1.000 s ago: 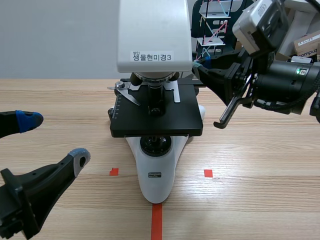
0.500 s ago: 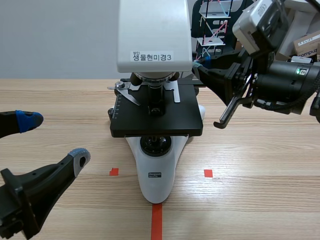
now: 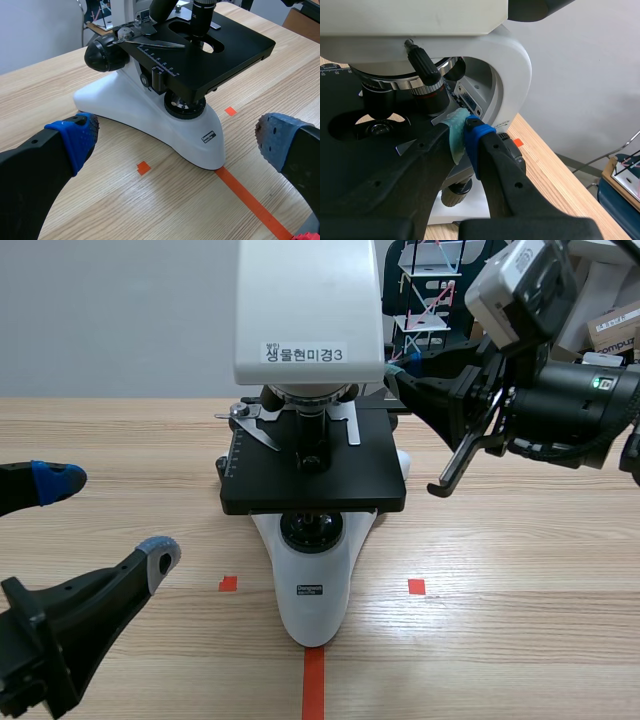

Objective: Return to the home posture

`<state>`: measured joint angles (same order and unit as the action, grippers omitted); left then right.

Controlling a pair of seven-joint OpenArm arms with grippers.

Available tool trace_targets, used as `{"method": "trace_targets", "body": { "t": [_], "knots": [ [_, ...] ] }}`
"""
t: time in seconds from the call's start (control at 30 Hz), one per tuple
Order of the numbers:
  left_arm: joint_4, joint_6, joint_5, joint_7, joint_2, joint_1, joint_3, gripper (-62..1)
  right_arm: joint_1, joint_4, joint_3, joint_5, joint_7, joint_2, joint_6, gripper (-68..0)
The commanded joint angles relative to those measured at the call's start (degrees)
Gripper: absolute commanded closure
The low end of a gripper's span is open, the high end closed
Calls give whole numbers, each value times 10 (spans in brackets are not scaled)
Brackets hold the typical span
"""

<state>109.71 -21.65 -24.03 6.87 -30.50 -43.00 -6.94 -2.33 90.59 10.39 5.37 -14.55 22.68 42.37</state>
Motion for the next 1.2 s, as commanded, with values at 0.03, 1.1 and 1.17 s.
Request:
{"method": "trace_targets", "body": {
  "t": [0.03,1.1,1.17],
  "knots": [
    [6,-1,-2,6,0,0,1,-623,-7,8,-6,8,-11,5,4,2],
    [6,-1,-2,6,0,0,1,-623,395,151,-210,43,-140,5,-36,-643],
    [6,-1,-2,6,0,0,1,-623,415,162,-210,45,-144,5,-36,-643]
  ]
}}
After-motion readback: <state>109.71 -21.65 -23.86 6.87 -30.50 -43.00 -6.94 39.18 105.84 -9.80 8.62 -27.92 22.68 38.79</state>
